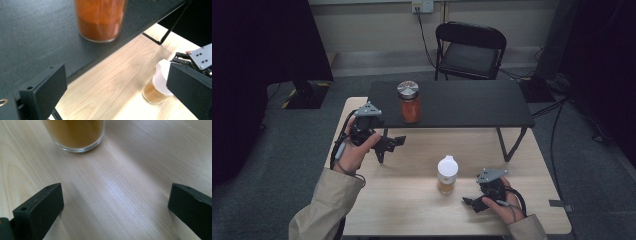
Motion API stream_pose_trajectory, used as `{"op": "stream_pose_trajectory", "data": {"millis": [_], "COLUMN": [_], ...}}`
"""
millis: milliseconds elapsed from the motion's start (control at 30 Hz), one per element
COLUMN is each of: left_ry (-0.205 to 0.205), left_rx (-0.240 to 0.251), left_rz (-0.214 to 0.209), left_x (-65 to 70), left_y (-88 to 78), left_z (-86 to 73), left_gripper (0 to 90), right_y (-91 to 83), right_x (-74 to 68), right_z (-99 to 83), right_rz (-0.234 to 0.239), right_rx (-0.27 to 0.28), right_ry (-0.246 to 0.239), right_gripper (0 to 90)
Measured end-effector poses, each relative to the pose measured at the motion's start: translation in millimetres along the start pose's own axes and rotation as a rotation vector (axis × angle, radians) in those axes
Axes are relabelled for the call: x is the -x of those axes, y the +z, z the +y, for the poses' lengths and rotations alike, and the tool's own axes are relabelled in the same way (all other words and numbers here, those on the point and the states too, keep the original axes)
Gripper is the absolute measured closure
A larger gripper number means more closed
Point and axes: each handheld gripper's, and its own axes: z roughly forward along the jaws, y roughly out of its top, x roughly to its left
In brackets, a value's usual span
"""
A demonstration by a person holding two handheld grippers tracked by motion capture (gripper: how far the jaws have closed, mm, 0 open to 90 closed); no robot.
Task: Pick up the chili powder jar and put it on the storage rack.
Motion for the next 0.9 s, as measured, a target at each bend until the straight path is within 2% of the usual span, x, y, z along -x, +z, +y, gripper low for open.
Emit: {"op": "stream_pose_trajectory", "data": {"millis": [200,333,767,900], "left_ry": [-0.004,0.008,-0.003,-0.013], "left_rx": [0.010,0.010,0.007,0.007], "left_rz": [-0.019,-0.024,-0.074,-0.077], "left_x": [-1.0,-0.2,-3.0,-5.2], "left_y": [-1.4,-0.9,13.4,16.5], "left_z": [-15.5,-24.1,-58.5,-67.1], "left_gripper": [2.7,2.7,2.7,2.6], "right_y": [0.0,0.0,0.0,0.0], "right_x": [0.0,0.0,0.0,0.0], "right_z": [0.0,0.0,0.0,0.0], "right_rz": [0.000,0.000,0.000,0.000], "right_rx": [0.000,0.000,0.000,0.000], "right_ry": [0.000,0.000,0.000,0.000], "right_gripper": [0.0,0.0,0.0,0.0]}}
